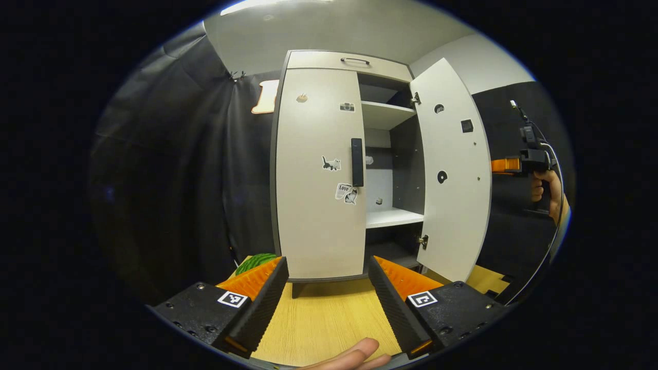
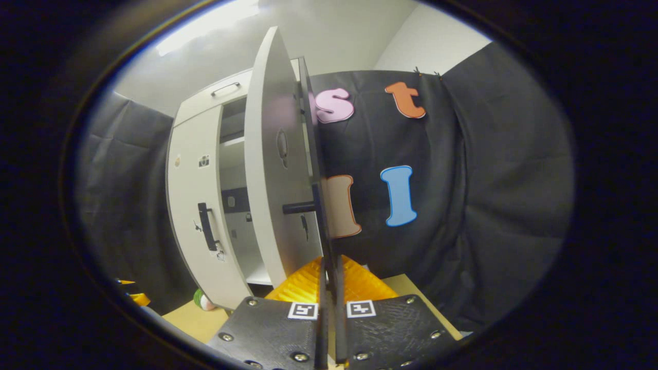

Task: Open the right door of the double-door shoe cabinet with the right hand, and open the left door with the left hand.

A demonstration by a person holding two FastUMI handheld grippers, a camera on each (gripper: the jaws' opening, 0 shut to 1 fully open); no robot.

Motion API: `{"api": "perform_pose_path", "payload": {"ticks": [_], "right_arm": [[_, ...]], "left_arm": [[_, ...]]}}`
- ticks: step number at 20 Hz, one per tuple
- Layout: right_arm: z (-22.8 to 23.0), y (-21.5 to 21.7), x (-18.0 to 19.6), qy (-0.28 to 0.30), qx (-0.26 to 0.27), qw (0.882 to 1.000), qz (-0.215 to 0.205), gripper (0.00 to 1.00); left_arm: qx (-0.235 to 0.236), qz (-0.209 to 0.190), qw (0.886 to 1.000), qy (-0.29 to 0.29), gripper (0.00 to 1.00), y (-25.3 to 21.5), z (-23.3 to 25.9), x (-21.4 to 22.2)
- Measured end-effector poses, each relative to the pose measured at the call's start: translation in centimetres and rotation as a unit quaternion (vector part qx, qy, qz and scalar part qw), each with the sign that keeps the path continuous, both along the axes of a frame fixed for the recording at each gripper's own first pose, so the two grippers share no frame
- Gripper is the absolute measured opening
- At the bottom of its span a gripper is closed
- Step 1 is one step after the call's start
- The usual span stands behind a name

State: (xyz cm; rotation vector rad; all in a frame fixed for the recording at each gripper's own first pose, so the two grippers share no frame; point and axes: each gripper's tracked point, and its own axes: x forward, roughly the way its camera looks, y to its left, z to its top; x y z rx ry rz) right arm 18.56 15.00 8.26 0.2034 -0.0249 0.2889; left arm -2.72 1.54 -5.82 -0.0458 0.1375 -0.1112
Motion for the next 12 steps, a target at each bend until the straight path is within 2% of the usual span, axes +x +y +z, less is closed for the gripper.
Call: {"api": "perform_pose_path", "payload": {"ticks": [2,7,8,9,12], "right_arm": [[-0.1,-0.8,0.0,-0.005,-0.002,1.000,-0.013,0.09],[0.1,-3.5,-2.5,-0.019,0.017,0.998,-0.065,0.95],[0.1,-3.6,-3.2,-0.022,0.016,0.997,-0.066,0.95],[0.0,-3.5,-3.8,-0.025,0.014,0.997,-0.065,0.99],[-0.7,-2.4,-6.5,-0.036,0.011,0.998,-0.056,0.99]], "left_arm": [[0.003,0.009,1.000,0.004,0.97,0.3,0.0,0.6],[-0.006,0.020,1.000,0.007,0.97,0.5,0.8,3.3],[-0.007,0.021,1.000,0.006,0.97,0.4,1.2,3.9],[-0.008,0.020,1.000,0.001,0.97,0.3,1.7,4.4],[-0.009,0.027,1.000,-0.003,0.97,0.2,2.7,6.6]]}}
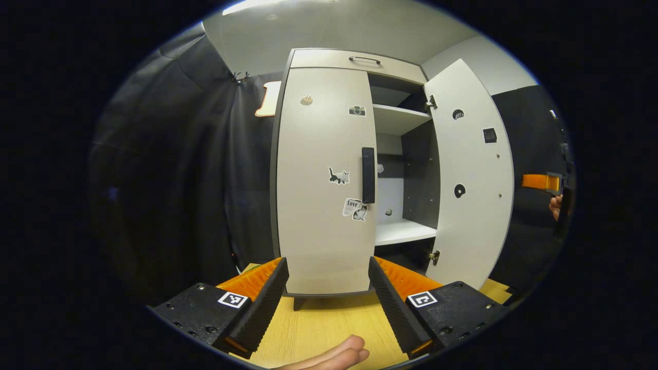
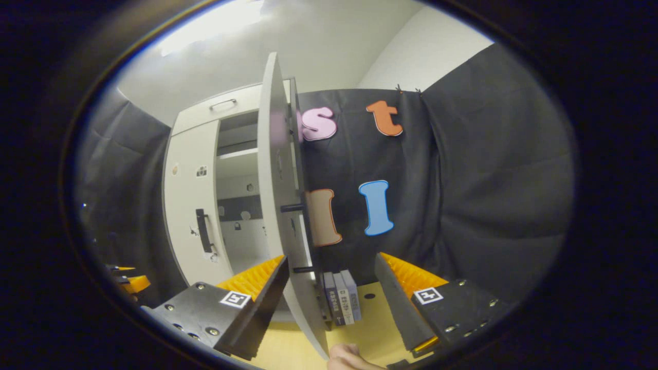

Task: Open the right door of the double-door shoe cabinet with the right hand, and open the left door with the left hand.

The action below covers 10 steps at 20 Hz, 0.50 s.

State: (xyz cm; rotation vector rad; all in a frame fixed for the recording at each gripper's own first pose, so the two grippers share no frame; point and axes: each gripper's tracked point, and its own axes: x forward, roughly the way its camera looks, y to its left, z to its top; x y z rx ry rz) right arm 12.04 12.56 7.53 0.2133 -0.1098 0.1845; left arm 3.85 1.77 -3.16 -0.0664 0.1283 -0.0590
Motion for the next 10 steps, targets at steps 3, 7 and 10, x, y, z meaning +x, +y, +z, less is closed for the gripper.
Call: {"api": "perform_pose_path", "payload": {"ticks": [3,7,10], "right_arm": [[-0.9,1.7,-3.2,-0.007,-0.003,1.000,0.016,0.99],[-2.4,3.5,-7.1,-0.012,-0.015,1.000,0.021,0.99],[-4.3,4.6,-9.4,0.000,-0.019,1.000,0.016,0.99]], "left_arm": [[-0.016,0.000,1.000,0.010,0.97,-0.8,0.3,2.5],[-0.017,-0.005,1.000,0.001,0.97,-1.8,1.7,6.7],[-0.021,-0.008,0.999,-0.029,0.97,-3.0,3.8,10.1]]}}
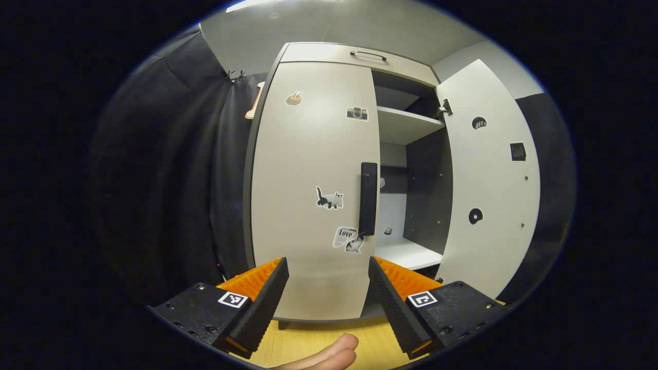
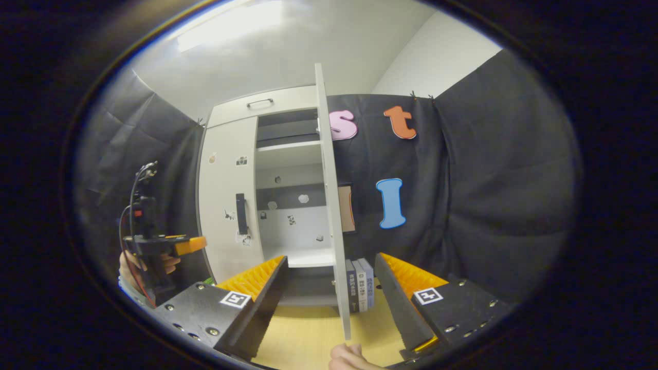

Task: Open the right door of the double-door shoe cabinet with the right hand, and open the left door with the left hand.

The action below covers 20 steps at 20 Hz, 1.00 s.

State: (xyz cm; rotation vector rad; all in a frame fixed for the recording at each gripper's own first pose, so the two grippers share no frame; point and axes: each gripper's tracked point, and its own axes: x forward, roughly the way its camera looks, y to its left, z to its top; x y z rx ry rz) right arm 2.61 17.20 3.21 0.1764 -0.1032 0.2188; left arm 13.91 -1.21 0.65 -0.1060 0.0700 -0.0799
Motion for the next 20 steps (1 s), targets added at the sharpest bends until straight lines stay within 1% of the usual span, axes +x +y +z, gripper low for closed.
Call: {"api": "perform_pose_path", "payload": {"ticks": [3,4,5,6,7,9,10,11,12,13,14,15,16,17,18,19,20], "right_arm": [[-1.5,1.3,-1.7,0.003,-0.016,1.000,-0.001,0.99],[-2.0,1.8,-2.3,0.000,-0.023,1.000,0.000,0.95],[-2.3,2.2,-3.0,-0.003,-0.027,1.000,0.000,0.95],[-2.5,2.6,-3.5,-0.007,-0.024,1.000,0.002,0.95],[-2.7,2.8,-4.1,-0.010,-0.013,1.000,0.004,0.99],[-3.4,3.5,-5.2,-0.008,0.004,1.000,0.015,0.99],[-3.6,3.7,-5.5,-0.006,0.012,1.000,0.017,0.99],[-3.7,3.6,-5.9,-0.007,0.018,1.000,0.017,0.95],[-3.7,3.5,-6.2,-0.009,0.024,1.000,0.016,0.99],[-3.7,3.3,-6.6,-0.011,0.027,0.999,0.014,0.99],[-3.7,3.1,-6.9,-0.014,0.032,0.999,0.012,0.99],[-3.8,2.8,-7.1,-0.015,0.034,0.999,0.009,0.99],[-4.1,2.5,-7.2,-0.015,0.033,0.999,0.004,0.99],[-4.4,2.0,-7.2,-0.013,0.031,0.999,-0.003,0.94],[-4.8,1.6,-7.1,-0.009,0.029,0.999,-0.010,0.94],[-5.1,1.4,-7.1,-0.005,0.028,0.999,-0.014,0.99],[-5.3,1.4,-6.8,-0.002,0.029,0.999,-0.014,0.95]], "left_arm": [[-0.005,-0.020,1.000,-0.015,0.97,-2.3,1.5,3.0],[0.003,-0.020,1.000,-0.021,0.97,-2.9,2.1,3.9],[0.011,-0.021,0.999,-0.023,0.97,-3.5,2.4,4.8],[0.012,-0.011,1.000,-0.021,0.96,-3.5,2.7,5.7],[0.007,-0.010,0.999,-0.030,0.96,-4.1,3.5,6.5],[-0.003,-0.021,0.999,-0.030,0.97,-5.3,4.3,8.1],[-0.007,-0.019,0.999,-0.025,0.96,-5.7,4.3,8.8],[-0.008,-0.013,1.000,-0.018,0.97,-5.7,4.3,9.7],[-0.006,-0.007,1.000,-0.013,0.97,-5.7,4.3,10.5],[-0.001,-0.003,1.000,-0.012,0.97,-5.7,4.3,11.3],[0.006,-0.001,1.000,-0.009,0.94,-5.8,4.3,11.9],[0.006,-0.001,1.000,-0.011,0.96,-6.0,4.3,12.4],[0.005,-0.008,1.000,-0.009,0.89,-6.4,4.3,12.7],[0.007,-0.008,1.000,-0.014,0.85,-6.4,4.5,13.1],[0.013,0.000,1.000,-0.015,0.80,-6.1,4.5,13.5],[0.023,0.007,1.000,-0.014,0.78,-5.8,4.3,13.8],[0.033,0.011,0.999,-0.018,0.75,-5.6,4.3,14.4]]}}
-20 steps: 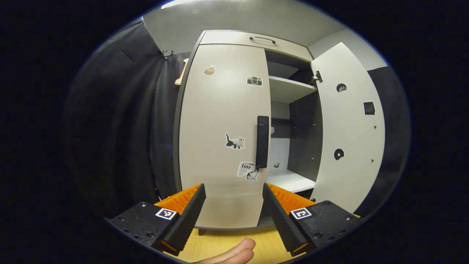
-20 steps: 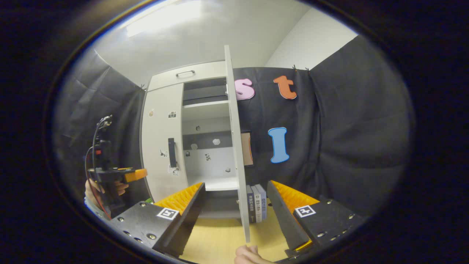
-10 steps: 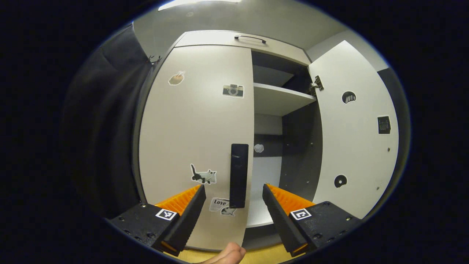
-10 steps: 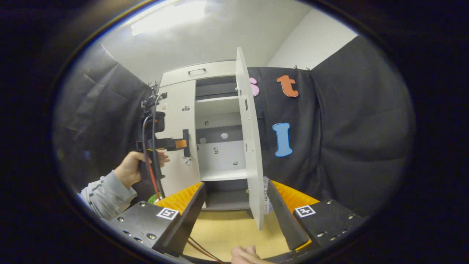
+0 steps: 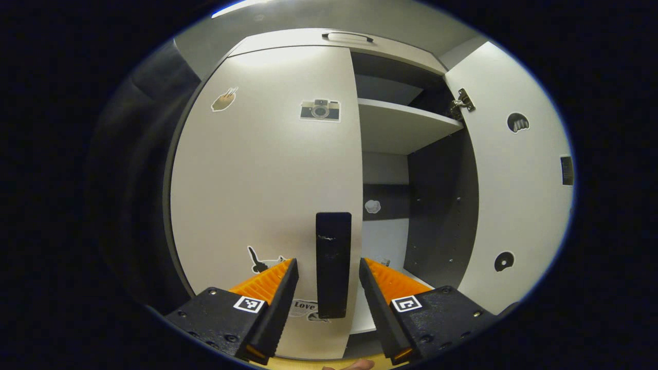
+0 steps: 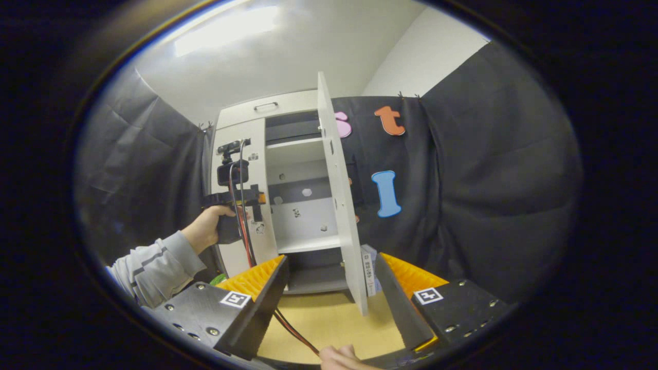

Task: Open the right door of the double-door shoe cabinet with the right hand, and open the left door with the left hand.

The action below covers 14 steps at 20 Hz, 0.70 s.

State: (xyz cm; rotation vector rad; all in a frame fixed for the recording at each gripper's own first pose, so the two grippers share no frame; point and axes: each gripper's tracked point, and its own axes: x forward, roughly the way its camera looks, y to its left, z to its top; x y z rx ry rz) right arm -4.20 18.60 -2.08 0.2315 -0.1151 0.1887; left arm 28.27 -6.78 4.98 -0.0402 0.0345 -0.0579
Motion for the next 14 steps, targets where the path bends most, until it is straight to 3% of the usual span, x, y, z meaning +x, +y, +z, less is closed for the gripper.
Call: {"api": "perform_pose_path", "payload": {"ticks": [1,2,3,4,14], "right_arm": [[-0.2,0.1,0.0,0.004,0.002,1.000,0.003,0.99],[-0.2,0.1,0.1,0.007,0.003,1.000,0.006,0.99],[-0.1,0.0,0.1,0.007,0.004,1.000,0.007,0.95],[-0.1,0.1,0.0,0.007,0.002,1.000,0.008,0.99],[0.5,2.0,-1.9,-0.008,-0.003,1.000,0.029,0.99]], "left_arm": [[0.004,-0.015,1.000,0.004,0.66,-0.7,-0.1,0.2],[0.013,-0.026,1.000,0.010,0.47,-0.9,-0.2,0.3],[0.014,-0.029,0.999,0.007,0.40,-0.9,-0.1,0.5],[0.017,-0.030,0.999,0.010,0.35,-0.8,-0.2,0.7],[0.018,-0.009,0.999,0.026,0.32,-0.7,-0.6,1.1]]}}
